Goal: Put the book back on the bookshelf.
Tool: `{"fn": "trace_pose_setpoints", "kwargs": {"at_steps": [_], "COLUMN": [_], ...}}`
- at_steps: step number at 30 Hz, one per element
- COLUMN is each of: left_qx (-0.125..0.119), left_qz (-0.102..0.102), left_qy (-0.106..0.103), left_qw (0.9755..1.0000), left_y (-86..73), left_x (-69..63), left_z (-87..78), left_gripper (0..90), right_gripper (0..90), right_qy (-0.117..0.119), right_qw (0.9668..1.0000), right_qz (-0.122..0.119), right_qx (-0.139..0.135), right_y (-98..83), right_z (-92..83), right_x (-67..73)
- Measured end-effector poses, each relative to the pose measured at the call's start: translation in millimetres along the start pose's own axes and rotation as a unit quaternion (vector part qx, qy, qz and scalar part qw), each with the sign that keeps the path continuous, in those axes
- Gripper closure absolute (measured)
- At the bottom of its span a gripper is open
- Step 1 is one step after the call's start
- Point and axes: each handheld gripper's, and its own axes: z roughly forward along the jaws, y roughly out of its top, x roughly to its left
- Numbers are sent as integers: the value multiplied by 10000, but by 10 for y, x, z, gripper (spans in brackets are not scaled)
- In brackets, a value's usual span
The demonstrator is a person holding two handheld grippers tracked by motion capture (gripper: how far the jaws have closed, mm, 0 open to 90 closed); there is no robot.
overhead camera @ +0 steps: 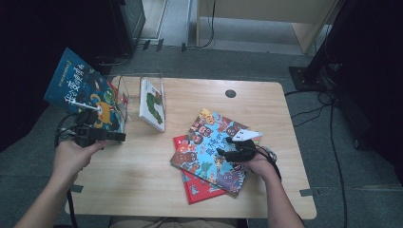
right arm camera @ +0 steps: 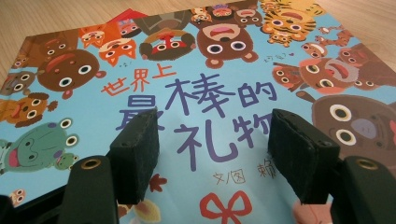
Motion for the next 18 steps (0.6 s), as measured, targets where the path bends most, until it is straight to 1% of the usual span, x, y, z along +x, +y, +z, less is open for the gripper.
{"fn": "trace_pose_setpoints", "kwargs": {"at_steps": [1, 4, 8, 12, 15, 18], "left_qx": [15, 41, 72, 104, 88, 72], "left_qz": [13, 74, 140, 150, 254, 352], "left_qy": [-15, -47, -19, -53, 2, -26], "left_qw": [10000, 10000, 9999, 9998, 9996, 9994], "left_y": [6, 18, 35, 58, 74, 79], "left_x": [-5, -10, 1, 16, 8, -9], "left_z": [38, 133, 260, 384, 469, 540], "left_gripper": [505, 504, 505, 506, 503, 503], "right_gripper": [340, 340, 340, 339, 337, 331], "right_qy": [3, -20, -33, -67, -75, -90], "right_qw": [10000, 10000, 10000, 10000, 9999, 9999], "right_qz": [-23, 3, -47, -27, -56, -41], "right_qx": [-16, -17, -35, -48, -63, -66], "right_y": [-4, -19, -39, -54, -63, -67], "right_z": [-2, -19, -36, -50, -54, -54], "right_x": [-3, 8, 15, 26, 30, 42]}}
